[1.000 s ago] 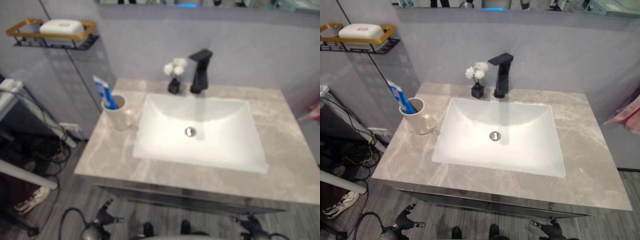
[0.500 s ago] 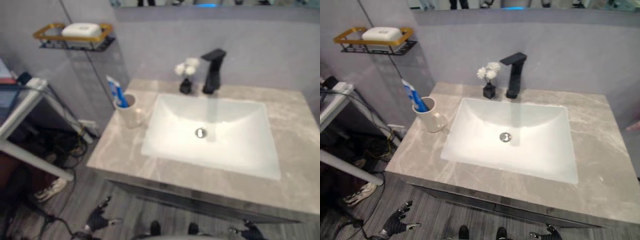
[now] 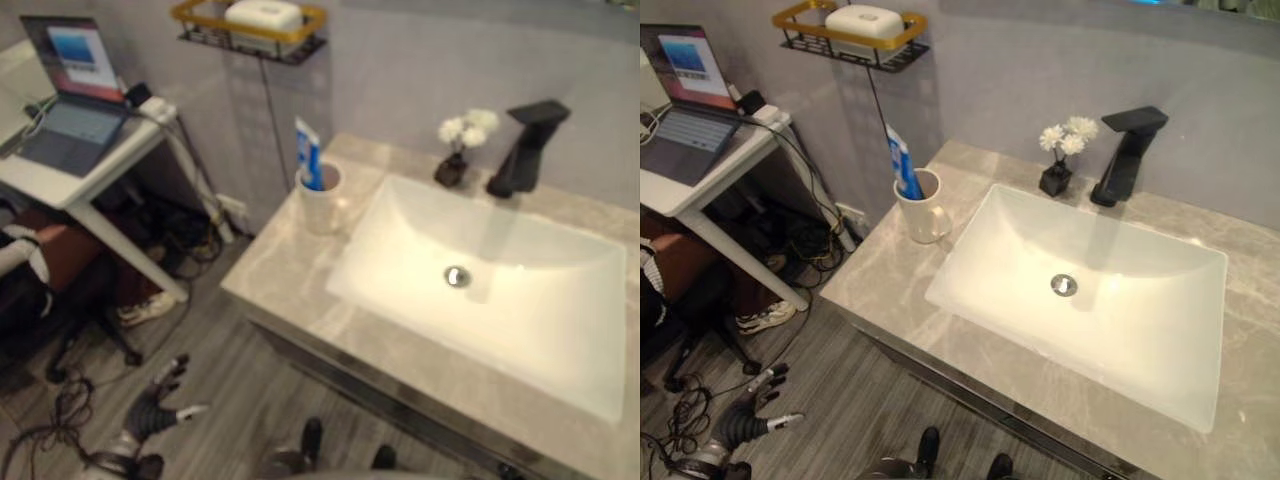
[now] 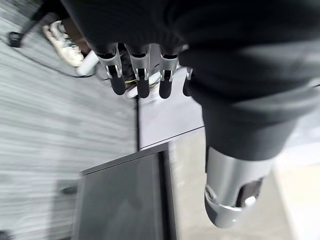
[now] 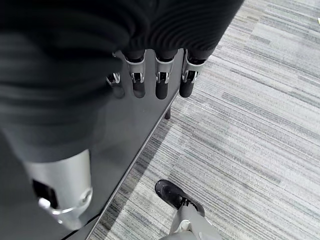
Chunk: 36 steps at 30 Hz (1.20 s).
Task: Put brush and paste in cup on sink, flatten towel.
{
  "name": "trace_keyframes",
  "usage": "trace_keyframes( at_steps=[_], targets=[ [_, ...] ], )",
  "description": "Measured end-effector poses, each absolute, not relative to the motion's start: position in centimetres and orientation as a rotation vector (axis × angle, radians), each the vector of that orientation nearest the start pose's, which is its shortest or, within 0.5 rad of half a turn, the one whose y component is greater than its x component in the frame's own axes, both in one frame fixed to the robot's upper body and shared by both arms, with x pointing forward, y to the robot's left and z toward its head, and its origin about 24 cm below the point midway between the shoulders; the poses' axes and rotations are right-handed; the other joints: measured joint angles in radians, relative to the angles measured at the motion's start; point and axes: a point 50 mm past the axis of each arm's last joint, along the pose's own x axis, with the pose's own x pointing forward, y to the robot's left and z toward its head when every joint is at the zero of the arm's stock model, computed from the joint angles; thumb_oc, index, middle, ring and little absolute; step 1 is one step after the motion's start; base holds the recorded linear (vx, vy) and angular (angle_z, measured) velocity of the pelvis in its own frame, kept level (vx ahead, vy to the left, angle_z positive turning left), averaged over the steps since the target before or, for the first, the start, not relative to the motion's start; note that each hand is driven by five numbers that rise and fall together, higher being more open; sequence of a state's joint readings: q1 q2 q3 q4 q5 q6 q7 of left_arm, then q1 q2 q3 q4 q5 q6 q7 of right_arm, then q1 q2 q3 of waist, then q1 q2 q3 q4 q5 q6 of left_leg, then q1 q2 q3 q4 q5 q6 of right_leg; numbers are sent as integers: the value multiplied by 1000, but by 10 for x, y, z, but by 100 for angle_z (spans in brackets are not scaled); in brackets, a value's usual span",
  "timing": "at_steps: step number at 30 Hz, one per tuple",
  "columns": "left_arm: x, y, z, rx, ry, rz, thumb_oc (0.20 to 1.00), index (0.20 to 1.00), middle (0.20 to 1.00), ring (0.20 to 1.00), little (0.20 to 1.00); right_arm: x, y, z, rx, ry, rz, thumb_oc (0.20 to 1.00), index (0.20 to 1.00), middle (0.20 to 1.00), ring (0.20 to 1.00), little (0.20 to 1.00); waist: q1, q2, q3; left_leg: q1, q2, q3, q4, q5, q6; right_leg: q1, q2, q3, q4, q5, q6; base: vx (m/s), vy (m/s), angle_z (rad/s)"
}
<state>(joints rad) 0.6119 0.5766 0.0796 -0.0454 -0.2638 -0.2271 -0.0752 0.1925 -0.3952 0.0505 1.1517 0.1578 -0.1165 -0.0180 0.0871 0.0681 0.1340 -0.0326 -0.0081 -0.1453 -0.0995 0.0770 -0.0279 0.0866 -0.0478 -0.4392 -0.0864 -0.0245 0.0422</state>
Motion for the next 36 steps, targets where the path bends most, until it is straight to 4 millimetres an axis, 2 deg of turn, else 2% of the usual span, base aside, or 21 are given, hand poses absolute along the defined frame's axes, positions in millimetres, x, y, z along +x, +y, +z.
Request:
trace_keyframes(
  at_steps=[4, 13, 16, 19, 20, 24, 28, 36],
  targets=[
    [125, 282, 32, 256, 187, 60, 1000, 1000, 1000, 1000, 1000, 34, -298, -144, -254, 1201, -296, 1000, 1000, 1000, 1000, 1000, 6, -7, 5, 0, -1, -4, 0, 3, -1, 1, 0, -5, 0, -4, 1, -9, -8, 4],
    [141, 283, 56, 242, 35, 118, 1000, 1000, 1000, 1000, 1000, 33, -287, -149, -219, 1197, -294, 1000, 1000, 1000, 1000, 1000, 1, -22, 16, 1, 0, 13, 0, 1, -2, -5, -2, 12, 1, -6, 2, 8, 3, -5],
    [154, 280, 63, 202, -35, 144, 1000, 1000, 1000, 1000, 1000, 32, -286, -149, -214, 1193, -319, 1000, 1000, 1000, 1000, 1000, -3, -25, 17, 4, 3, 24, 0, 0, -2, -10, -1, 25, 2, -5, 1, 21, 12, -12],
    [165, 276, 69, 171, -93, 165, 1000, 1000, 1000, 1000, 1000, 31, -282, -151, -180, 1191, -358, 1000, 1000, 1000, 1000, 1000, -30, -27, 18, 0, 6, 36, 0, -2, -3, -19, 0, 37, 1, -2, -1, 31, 40, -20],
    [172, 271, 71, 163, -114, 153, 1000, 1000, 1000, 1000, 1000, 31, -280, -152, -176, 1191, -359, 1000, 1000, 1000, 1000, 1000, -32, -28, 19, -2, 10, 61, 0, -6, -1, -31, 2, 65, 3, 3, -2, 21, 31, -35],
    [182, 265, 78, 177, -145, 102, 1000, 1000, 1000, 1000, 1000, 28, -279, -152, -164, 1196, -374, 1000, 1000, 1000, 1000, 1000, -59, -33, 21, 9, 13, 84, 0, -10, -1, -36, 2, 87, 2, 8, -5, 34, 46, -21],
    [185, 266, 84, 167, -166, 73, 1000, 1000, 1000, 1000, 1000, 28, -280, -152, -165, 1197, -379, 1000, 1000, 1000, 1000, 1000, -83, -35, 22, 20, 15, 113, 0, -18, 2, -38, 2, 115, 2, 13, -9, 45, 68, -24],
    [187, 279, 101, 60, -211, 21, 1000, 1000, 1000, 1000, 1000, 22, -281, -153, -158, 1220, -380, 1000, 1000, 1000, 1000, 1000, -91, -41, 11, 34, 17, 177, 0, -34, 10, -54, 1, 183, 2, 30, -10, 42, 108, -27]
  ],
)
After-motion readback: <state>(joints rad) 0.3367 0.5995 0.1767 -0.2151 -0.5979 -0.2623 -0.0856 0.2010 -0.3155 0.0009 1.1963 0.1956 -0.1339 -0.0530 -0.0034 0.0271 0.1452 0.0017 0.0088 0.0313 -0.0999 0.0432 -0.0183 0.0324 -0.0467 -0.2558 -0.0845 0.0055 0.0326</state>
